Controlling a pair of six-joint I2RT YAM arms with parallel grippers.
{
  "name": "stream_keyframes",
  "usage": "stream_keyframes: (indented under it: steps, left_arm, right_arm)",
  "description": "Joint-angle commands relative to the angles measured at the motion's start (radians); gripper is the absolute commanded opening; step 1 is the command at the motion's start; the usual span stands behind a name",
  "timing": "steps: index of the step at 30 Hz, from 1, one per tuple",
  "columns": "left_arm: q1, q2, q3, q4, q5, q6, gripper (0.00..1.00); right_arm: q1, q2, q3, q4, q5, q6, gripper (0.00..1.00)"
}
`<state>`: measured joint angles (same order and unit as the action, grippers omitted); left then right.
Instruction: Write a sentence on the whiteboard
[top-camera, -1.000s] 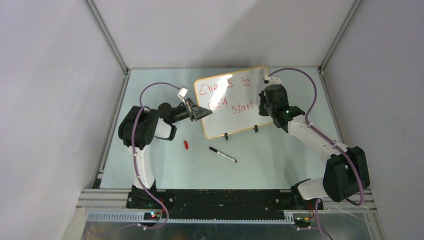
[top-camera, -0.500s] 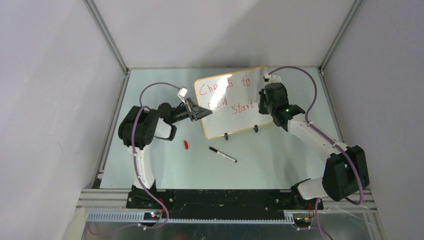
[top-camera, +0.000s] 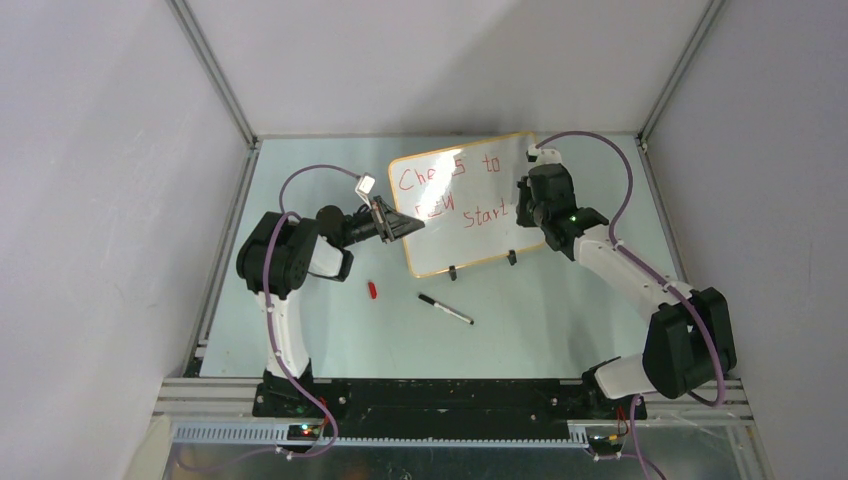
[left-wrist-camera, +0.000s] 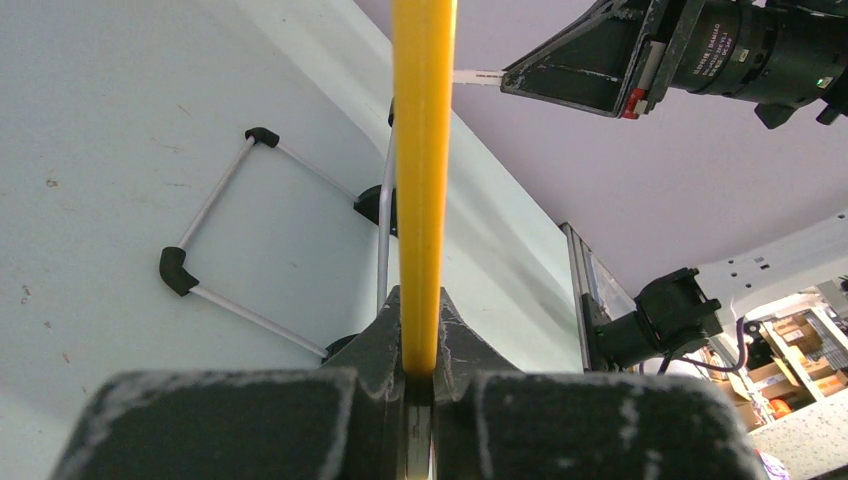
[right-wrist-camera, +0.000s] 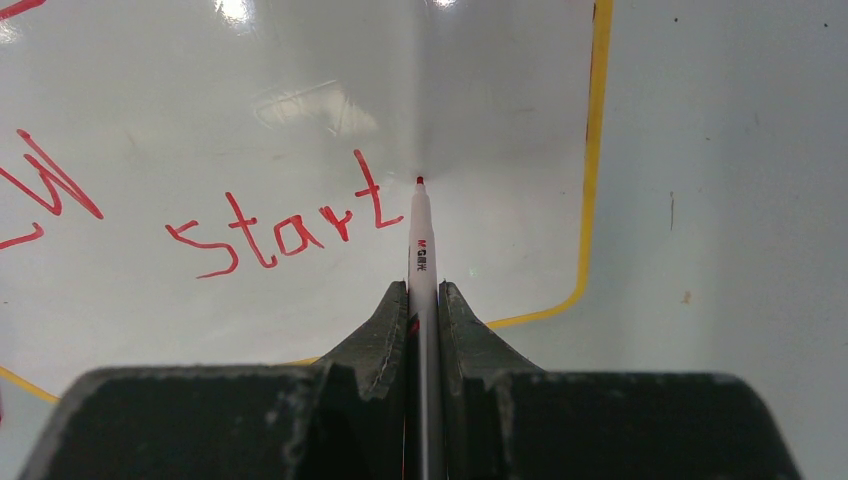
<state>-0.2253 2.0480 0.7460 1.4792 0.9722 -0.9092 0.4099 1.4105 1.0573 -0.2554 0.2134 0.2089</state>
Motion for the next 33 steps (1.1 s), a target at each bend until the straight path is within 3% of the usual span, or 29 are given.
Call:
stream_keyframes:
  steps: [1,33]
  left_arm:
    - [-0.002,-0.021,0.029,0.052,0.011,-0.007,0.00]
    - [-0.002,-0.023,0.026,0.052,0.013,-0.005,0.00]
  right_arm:
    - [-0.007,0.014,0.047,0.035,0.019,-0.005,0.00]
    - [0.015,0.022,0.054,-0.003,-0.060,-0.009,0.00]
